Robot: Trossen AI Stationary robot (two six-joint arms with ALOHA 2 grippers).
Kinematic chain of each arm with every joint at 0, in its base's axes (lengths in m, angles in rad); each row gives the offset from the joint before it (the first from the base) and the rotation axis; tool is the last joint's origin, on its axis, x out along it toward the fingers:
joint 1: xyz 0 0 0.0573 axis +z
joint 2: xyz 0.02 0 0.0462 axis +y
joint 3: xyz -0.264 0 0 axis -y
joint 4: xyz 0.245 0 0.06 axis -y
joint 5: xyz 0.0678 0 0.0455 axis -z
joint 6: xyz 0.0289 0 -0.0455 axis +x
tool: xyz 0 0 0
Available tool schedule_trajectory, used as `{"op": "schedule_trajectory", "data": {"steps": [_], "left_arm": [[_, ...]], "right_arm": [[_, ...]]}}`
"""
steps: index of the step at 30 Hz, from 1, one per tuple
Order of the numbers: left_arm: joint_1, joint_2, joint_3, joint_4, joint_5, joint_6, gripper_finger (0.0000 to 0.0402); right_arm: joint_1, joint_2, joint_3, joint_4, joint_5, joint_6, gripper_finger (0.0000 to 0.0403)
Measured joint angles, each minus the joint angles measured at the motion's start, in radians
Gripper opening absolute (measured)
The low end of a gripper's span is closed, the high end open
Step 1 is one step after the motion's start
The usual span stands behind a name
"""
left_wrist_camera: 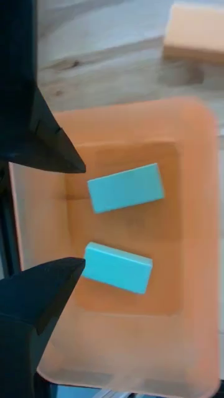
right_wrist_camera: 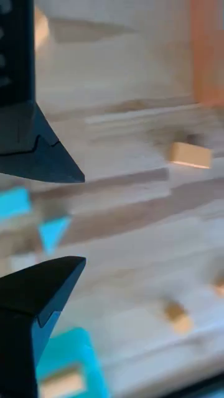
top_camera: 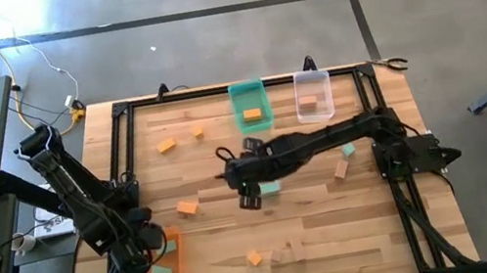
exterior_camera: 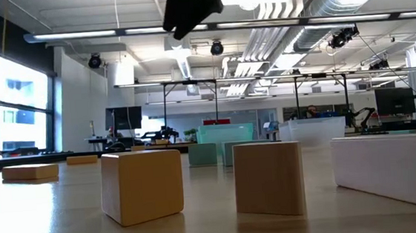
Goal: Sort & place blocks by color
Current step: Put the yellow block into the blue bin
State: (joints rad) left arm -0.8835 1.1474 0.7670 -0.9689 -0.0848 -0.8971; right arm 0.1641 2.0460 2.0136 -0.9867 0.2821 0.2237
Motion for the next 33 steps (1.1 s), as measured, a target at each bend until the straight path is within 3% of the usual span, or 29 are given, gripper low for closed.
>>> {"op": "schedule_trajectory", "data": {"steps": [10,16,23,33], "left_arm": [[0.047,-0.066,0.000,-0.002,-0.046,0.062,0.0218],[0.079,-0.138,0.000,-0.002,-0.156,0.097,0.0218],[0.127,-0.225,0.000,-0.003,-0.220,0.097,0.0217],[0.186,-0.280,0.000,-0.003,-0.269,0.064,0.0217]], "right_arm": [[-0.114,0.000,0.000,0.205,0.002,-0.285,0.0220],[-0.194,0.000,0.000,0.309,-0.010,-0.432,0.0249],[-0.311,0.000,0.000,0.441,-0.131,-0.563,0.0250],[-0.478,0.000,0.000,0.652,-0.335,-0.609,0.0250]]}}
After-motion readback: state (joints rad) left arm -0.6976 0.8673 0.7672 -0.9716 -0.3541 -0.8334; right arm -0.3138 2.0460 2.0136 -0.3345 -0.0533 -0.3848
